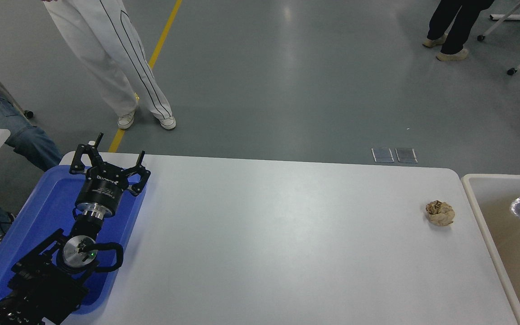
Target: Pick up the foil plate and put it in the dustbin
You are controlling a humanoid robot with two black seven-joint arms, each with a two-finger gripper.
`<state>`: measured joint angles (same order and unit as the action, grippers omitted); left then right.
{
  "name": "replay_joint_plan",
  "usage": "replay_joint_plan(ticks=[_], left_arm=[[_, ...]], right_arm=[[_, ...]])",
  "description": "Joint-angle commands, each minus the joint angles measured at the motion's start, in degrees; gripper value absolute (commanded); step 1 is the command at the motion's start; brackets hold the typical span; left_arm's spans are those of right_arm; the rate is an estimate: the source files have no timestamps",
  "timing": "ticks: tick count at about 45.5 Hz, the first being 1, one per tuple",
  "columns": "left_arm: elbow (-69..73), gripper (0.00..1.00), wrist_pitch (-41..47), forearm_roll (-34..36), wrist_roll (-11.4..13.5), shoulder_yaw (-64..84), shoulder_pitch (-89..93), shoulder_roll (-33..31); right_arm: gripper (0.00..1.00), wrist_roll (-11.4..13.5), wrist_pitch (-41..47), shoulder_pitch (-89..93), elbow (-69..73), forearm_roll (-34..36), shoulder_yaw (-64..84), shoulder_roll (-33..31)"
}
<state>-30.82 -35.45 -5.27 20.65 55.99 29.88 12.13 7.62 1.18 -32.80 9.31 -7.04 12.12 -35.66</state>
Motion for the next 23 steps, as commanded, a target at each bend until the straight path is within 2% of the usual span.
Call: replay_joint_plan(ticks=[1,6,7,14,16,23], left_arm=[[0.0,1.00,0.0,0.0,0.0,0.0,0.0,0.0],[0.1,1.00,-0.1,0.0,0.0,0.0,0.0,0.0],[0.0,1.00,0.0,0.0,0.0,0.0,0.0,0.0],[0.0,1.00,0.0,0.0,0.0,0.0,0.0,0.0],[0.0,1.00,0.0,0.0,0.0,0.0,0.0,0.0],[0.0,1.00,0.0,0.0,0.0,0.0,0.0,0.0]], right_arm=[[0.00,-0.1,-2.7,1.1,-0.1,0.4,-2.0,1.2],[0.00,-0.1,-2.8,1.3,-0.1,0.2,-1.7,1.1],[0.04,-0.1,-2.8,1.5,-0.2,0.1,-1.3,1.1],[0.61,-0.1,-4.9,2.0,-0.5,-0.6,-1.0,1.0],[0.71,-0.1,-5.6,2.0,-0.6,-0.7,-1.0,1.0],[0.95,-0.1,-6.7,1.7,-0.5,-0.5,-1.1,1.0]])
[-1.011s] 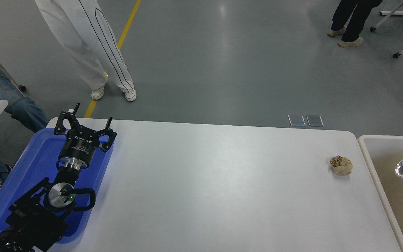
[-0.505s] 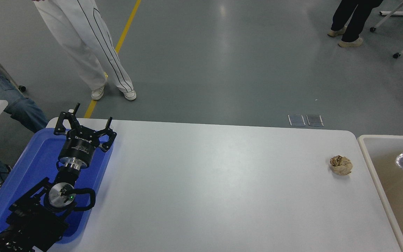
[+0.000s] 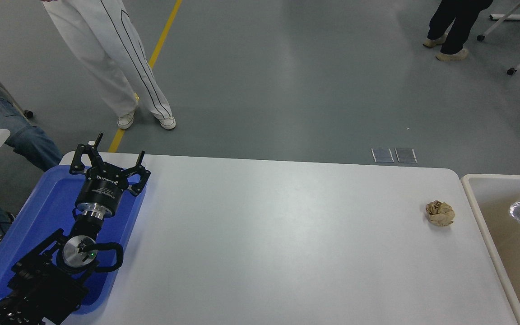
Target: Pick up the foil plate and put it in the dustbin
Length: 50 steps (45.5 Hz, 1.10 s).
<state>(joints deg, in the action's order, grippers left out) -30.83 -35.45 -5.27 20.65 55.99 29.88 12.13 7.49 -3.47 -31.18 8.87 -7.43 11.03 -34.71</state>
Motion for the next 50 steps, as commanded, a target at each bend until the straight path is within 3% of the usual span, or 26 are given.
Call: replay_joint_plan(ticks=[1,24,31,43,50], left_arm=[[0.0,1.00,-0.1,0.0,0.0,0.0,0.0,0.0],[0.1,1.00,0.0,0.1,0.0,0.0,0.0,0.0],[0.0,1.00,-0.1,0.0,0.0,0.0,0.0,0.0],[0.0,1.00,0.0,0.0,0.0,0.0,0.0,0.0],[0.0,1.00,-0.1,0.0,0.0,0.0,0.0,0.0]], right_arm=[[0.99,0.0,-2.1,-0.1,-0.1,0.0,0.0,0.1],[1.00,0.2,-1.4,-2.0,1.6,-0.6,0.0,-0.5],[1.00,0.6,-1.3,-3.1,3.8,-4.2,0.6,-1.9],[1.00,0.7,-1.9,-9.2,28.1,-11.0,2.1,-17.1],[1.00,1.6,-1.6,-12.7,36.2,-13.0,3.3,-21.0]])
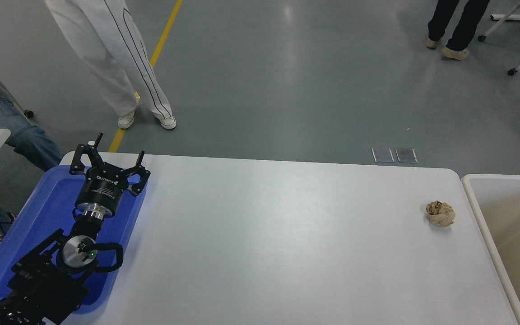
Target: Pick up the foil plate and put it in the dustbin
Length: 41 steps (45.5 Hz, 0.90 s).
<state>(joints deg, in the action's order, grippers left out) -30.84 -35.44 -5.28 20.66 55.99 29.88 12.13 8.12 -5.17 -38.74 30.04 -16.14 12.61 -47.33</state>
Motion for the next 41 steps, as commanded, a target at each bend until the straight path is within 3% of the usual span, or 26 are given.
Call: replay_joint_plan(ticks=[1,19,34,41], left_arm=[[0.0,1.00,-0.1,0.0,0.0,0.0,0.0,0.0],[0.1,1.00,-0.1,0.0,0.0,0.0,0.0,0.0],[0.0,1.00,-0.1,0.0,0.0,0.0,0.0,0.0],[0.0,1.00,0.0,0.0,0.0,0.0,0.0,0.0]], right_arm=[[1.00,1.2,0.2,-5.5,16.1,-4.3,2.1,-9.1],[1.00,1.5,4.5,-18.5,34.9,-10.0,14.3,-16.6],[1.00,1.5,26.3,-30.7,37.6,-9.8,24.7,-16.3],[1.00,1.5,30.7,-34.1,37.5,-9.4,26.4,-15.6]])
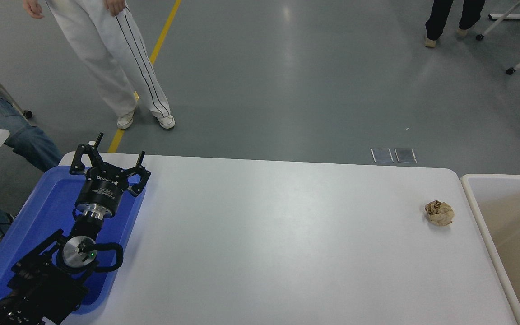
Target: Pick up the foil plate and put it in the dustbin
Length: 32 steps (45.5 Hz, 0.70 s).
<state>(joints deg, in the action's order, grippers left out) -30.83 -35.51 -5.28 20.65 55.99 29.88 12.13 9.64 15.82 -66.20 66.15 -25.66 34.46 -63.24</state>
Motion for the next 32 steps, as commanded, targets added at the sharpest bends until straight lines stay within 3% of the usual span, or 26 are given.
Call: replay_joint_plan(ticks=[1,9,15,24,32], left_arm=[[0.0,1.00,0.0,0.0,0.0,0.0,0.0,0.0],[0.0,1.00,0.0,0.0,0.0,0.0,0.0,0.0],[0.0,1.00,0.0,0.0,0.0,0.0,0.0,0.0],[0.1,1.00,0.0,0.0,0.0,0.0,0.0,0.0],[0.0,1.00,0.1,0.0,0.0,0.0,0.0,0.0]], right_arm=[[1.00,0.0,10.0,-7.2,1.4,0.1,5.0,0.6],[1.00,0.0,10.5,-13.5,1.0,0.5,13.0,5.8],[1.00,0.0,10.4,-19.2,-1.5,0.6,25.9,20.7],[1.00,0.0,13.1,-24.6,-0.4,2.8,29.5,24.7],[1.00,0.0,25.9,-33.4,0.1,3.1,34.2,29.4]])
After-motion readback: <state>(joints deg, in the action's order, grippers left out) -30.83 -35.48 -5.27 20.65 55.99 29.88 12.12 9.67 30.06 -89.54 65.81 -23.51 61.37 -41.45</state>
